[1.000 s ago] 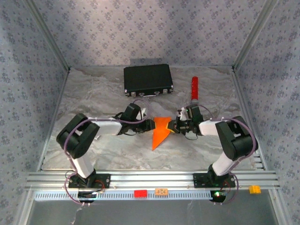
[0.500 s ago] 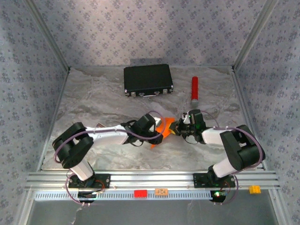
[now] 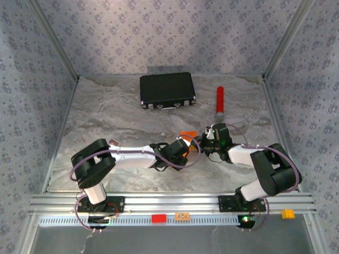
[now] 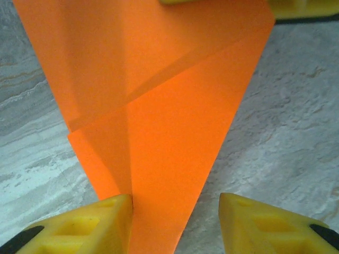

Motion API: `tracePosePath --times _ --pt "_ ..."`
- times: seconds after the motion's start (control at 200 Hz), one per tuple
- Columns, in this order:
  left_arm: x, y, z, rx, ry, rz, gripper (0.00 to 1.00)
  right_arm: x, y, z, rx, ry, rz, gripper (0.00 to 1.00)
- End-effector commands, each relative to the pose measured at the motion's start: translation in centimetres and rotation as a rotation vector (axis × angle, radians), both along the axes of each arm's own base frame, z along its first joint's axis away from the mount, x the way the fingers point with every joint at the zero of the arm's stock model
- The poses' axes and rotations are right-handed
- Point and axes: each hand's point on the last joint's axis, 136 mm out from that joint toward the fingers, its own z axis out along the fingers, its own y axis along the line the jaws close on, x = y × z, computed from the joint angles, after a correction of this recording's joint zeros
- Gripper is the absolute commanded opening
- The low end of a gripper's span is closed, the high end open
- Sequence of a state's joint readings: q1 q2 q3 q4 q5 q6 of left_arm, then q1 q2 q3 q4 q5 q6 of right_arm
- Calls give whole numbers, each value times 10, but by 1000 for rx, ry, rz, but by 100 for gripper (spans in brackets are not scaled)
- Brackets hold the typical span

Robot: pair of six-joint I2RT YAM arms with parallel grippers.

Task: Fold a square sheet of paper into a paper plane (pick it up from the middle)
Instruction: Fold the wing for the fifth time at the center of the table.

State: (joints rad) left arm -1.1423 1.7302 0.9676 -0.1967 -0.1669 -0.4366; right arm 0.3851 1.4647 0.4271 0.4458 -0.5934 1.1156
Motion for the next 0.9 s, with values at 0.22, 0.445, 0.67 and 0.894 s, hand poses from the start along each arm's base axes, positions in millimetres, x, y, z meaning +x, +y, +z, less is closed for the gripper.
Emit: tracePosePath --times 0.22,0.445,0.67,0.894 --pt "5 3 -4 123 -98 18 43 5 2 9 13 -11 -15 9" --pt "4 4 -6 172 -132 15 40 6 3 10 16 -11 -18 9" --pt "5 6 -1 201 -189 17 40 6 3 11 19 -13 -18 8" --pt "4 7 0 207 -209 14 36 6 2 10 17 -10 -22 7"
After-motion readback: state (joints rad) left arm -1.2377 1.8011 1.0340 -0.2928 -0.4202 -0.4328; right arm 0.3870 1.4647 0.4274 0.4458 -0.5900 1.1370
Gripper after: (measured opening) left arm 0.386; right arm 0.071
